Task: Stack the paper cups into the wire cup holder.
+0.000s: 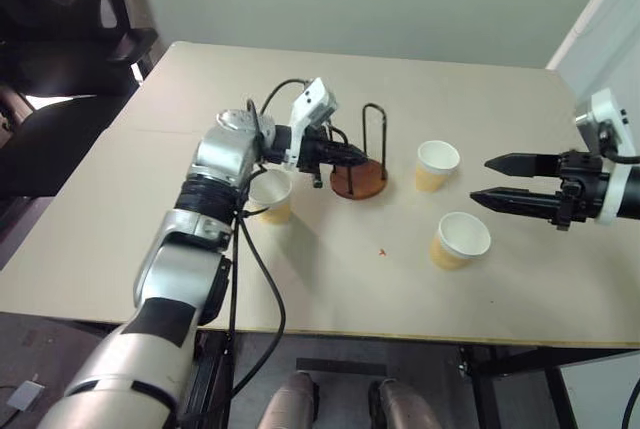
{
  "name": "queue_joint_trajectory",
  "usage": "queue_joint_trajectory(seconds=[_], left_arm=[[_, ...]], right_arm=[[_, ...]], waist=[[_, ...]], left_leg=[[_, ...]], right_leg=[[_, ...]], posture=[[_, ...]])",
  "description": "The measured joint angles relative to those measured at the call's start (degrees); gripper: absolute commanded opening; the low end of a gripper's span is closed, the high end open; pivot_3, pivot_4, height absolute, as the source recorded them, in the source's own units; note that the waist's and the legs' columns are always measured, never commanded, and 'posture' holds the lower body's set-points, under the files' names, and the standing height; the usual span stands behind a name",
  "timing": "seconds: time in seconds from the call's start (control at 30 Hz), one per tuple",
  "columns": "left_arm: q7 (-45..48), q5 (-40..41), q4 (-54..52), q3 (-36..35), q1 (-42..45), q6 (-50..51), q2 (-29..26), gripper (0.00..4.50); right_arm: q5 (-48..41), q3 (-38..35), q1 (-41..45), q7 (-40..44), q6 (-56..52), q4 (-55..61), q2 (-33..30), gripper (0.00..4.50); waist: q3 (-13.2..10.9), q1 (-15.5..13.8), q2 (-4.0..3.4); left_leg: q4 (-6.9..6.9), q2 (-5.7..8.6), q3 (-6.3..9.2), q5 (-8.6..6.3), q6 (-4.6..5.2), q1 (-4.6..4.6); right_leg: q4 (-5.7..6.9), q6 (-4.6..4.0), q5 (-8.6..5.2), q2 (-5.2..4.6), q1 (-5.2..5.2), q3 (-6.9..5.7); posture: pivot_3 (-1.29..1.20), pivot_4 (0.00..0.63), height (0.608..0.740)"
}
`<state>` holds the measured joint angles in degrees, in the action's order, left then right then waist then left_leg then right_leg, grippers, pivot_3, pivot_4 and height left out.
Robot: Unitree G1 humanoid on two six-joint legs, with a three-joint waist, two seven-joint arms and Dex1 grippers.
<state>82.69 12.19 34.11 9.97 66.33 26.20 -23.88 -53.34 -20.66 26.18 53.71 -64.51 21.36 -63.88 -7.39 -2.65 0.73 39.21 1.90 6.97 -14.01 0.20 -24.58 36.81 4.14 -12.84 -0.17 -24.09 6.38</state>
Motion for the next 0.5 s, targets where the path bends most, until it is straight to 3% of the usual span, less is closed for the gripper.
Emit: queue_joint_trajectory(seconds=[0.27, 0.5], left_arm=[[7.17, 1.64, -7.73, 5.42, -3.20, 1.15, -1.69, 0.03], [7.09, 1.10, -7.22, 8.58, -3.91, -2.13, 2.18, 0.03]], right_arm=[[-2.06, -6.08, -5.29, 0.35, -2.26, 2.79, -4.26, 4.14], [-3.20, -12.28, -10.10, 1.25, -4.25, 4.80, -6.68, 4.14]], waist=[[-0.02, -0.19, -0.05], [-0.03, -0.37, -0.10]], left_leg=[[0.57, 0.14, -0.01, -0.18, 0.33, -0.28], [0.91, 0.38, -0.05, -0.42, 0.73, -0.39]], right_leg=[[0.03, 0.27, 0.00, -0.21, 0.01, -0.04], [0.01, 0.53, 0.15, -0.45, 0.06, -0.02]], posture=[[0.00, 0.150, 0.740], [0.00, 0.150, 0.740]])
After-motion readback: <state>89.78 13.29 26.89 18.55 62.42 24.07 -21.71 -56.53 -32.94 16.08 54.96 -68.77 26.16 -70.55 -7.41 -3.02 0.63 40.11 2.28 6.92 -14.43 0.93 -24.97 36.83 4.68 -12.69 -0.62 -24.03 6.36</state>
